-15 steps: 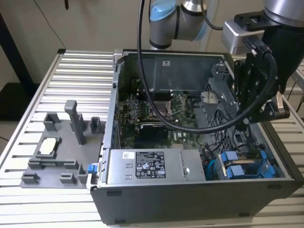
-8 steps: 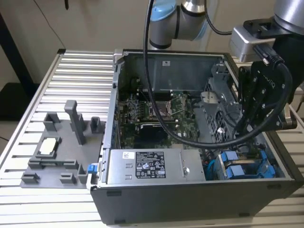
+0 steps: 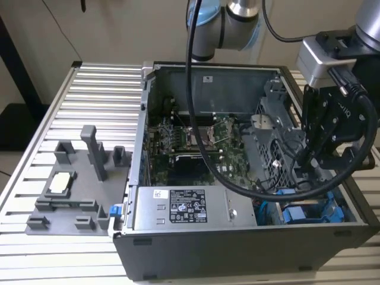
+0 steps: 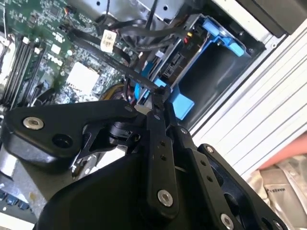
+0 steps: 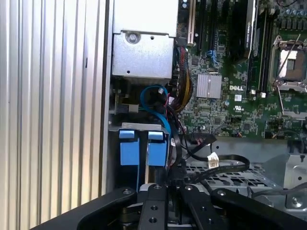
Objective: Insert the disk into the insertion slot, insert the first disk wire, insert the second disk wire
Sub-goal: 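Insert the second disk wire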
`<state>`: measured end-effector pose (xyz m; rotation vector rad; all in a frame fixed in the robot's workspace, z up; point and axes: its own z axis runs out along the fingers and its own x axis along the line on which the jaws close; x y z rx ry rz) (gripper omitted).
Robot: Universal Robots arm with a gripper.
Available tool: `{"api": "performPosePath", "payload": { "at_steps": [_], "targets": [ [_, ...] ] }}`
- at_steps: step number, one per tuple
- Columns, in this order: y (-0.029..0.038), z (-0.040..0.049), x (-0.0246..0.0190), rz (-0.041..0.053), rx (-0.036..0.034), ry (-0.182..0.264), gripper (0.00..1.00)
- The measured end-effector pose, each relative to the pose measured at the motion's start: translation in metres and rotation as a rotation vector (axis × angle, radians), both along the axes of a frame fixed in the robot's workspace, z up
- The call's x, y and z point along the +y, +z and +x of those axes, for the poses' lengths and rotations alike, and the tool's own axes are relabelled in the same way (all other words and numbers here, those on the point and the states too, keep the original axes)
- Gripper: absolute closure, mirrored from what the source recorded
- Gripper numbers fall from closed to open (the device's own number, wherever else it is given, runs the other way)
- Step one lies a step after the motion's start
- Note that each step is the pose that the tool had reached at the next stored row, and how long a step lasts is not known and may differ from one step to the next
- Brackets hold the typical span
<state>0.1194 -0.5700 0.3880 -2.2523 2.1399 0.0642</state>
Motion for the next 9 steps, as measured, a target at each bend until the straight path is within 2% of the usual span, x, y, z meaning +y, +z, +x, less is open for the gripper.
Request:
{"api": "performPosePath", "payload": {
  "at_steps": [3, 4, 5, 6, 9],
  "targets": [
    [-0.0007, 0.0048, -0.0029, 0.0002, 0.0394, 0.000, 0.84],
    [-0.0009, 0.0066, -0.0037, 0.0001, 0.0512, 0.000, 0.84],
    [-0.0013, 0.0090, -0.0043, 0.0003, 0.0598, 0.000, 0.84],
    [-0.0021, 0.0116, -0.0048, 0.0010, 0.0644, 0.000, 0.84],
    [-0.0053, 0.0193, -0.0060, 0.0038, 0.0715, 0.000, 0.84]
  ]
}}
